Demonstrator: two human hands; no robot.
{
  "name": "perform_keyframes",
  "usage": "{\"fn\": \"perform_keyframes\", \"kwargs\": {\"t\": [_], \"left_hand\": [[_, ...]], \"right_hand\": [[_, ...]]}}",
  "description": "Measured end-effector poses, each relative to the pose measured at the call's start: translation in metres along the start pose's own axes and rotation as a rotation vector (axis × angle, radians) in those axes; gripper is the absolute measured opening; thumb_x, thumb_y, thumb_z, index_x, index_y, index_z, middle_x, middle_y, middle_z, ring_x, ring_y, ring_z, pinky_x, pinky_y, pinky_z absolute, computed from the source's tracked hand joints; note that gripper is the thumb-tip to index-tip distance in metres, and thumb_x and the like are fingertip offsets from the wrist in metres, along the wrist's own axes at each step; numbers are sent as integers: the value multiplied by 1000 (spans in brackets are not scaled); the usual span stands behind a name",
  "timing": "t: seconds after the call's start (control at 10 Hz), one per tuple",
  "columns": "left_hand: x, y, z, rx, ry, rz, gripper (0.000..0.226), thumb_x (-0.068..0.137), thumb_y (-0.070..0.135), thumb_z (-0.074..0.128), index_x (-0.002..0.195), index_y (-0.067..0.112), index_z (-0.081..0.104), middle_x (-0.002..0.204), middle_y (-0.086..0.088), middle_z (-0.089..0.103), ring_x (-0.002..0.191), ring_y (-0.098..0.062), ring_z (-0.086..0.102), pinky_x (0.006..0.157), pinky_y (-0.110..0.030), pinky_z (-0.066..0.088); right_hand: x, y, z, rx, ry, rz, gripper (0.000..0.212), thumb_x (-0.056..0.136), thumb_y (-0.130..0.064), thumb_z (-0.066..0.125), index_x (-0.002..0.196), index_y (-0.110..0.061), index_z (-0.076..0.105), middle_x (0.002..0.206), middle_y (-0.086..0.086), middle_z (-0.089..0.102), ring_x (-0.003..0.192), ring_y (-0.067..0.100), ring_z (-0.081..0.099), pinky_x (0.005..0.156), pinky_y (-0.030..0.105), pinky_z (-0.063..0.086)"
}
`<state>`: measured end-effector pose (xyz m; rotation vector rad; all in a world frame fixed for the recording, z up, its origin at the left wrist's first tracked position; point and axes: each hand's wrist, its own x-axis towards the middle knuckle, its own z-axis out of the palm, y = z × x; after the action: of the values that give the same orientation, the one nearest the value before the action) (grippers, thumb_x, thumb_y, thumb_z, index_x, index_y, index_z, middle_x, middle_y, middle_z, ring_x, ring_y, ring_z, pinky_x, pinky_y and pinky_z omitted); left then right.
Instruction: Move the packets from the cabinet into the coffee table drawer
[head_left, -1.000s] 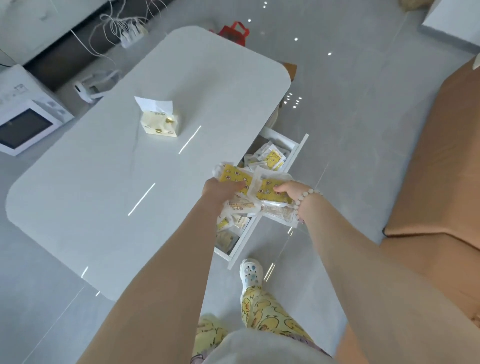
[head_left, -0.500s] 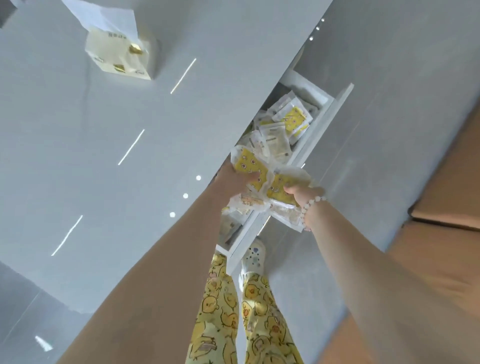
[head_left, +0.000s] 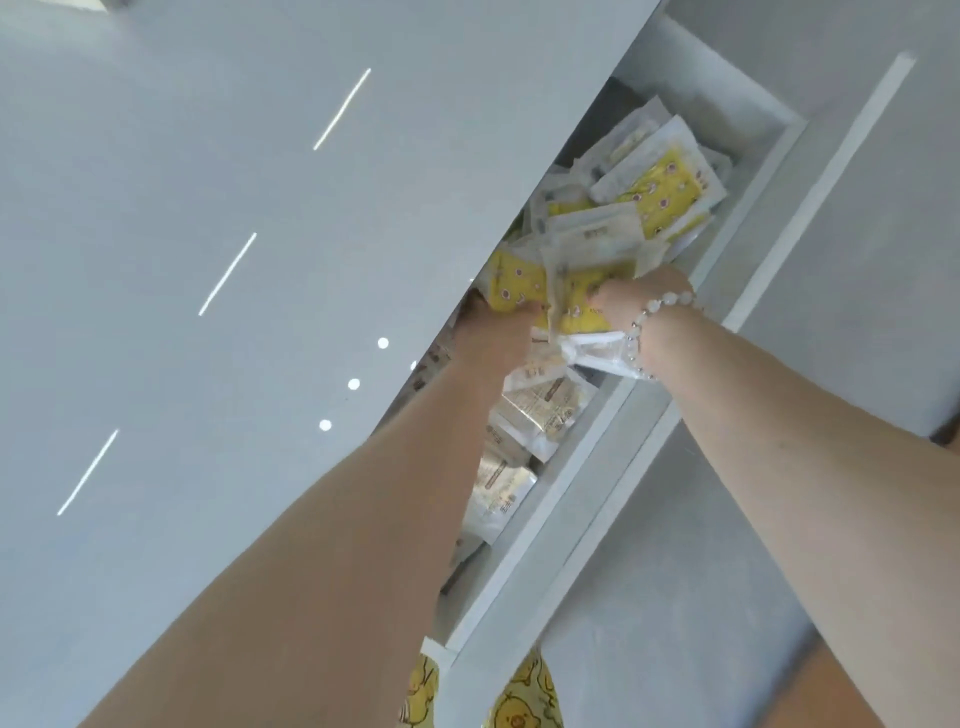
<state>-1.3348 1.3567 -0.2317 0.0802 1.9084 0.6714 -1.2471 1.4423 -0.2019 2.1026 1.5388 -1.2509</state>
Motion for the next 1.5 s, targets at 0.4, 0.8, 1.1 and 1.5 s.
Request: {"fn": "perform_keyframes", "kwargs": {"t": [0.4,0.8,1.1,1.5], "left_hand": [[26,-5,5,-11,133,2,61,89,33,62,140,11,36,141,-6,45,129,-23,44,107,-32,37],[25,-12,4,283,270,-134,83,84,57,58,142,6,29,145,-11,39,135,-27,37,110,-39,35],[-53,17,0,691,-67,154,48,91,32,51,138,23,43,139,-3,44,121,-25,50,95,-38,47],[-270,168,-49,1526,33,814,36,100,33,34,130,16,45,127,-2,53,116,-22,50,92,-31,38]], "right_hand": [[30,-5,3,-157,81,-80,82,76,-50,72,134,-1,42,138,12,49,127,25,47,100,31,40],[45,5,9,-150,261,-128,92,79,-35,74,145,-7,17,140,12,43,130,26,42,100,32,39],[-29,4,-36,-447,121,-468,45,94,-19,52,135,-8,38,131,10,45,124,25,40,93,31,40],[-235,0,-195,-589,305,-527,38,100,-26,29,133,-13,44,135,4,45,125,21,39,98,30,36]]}}
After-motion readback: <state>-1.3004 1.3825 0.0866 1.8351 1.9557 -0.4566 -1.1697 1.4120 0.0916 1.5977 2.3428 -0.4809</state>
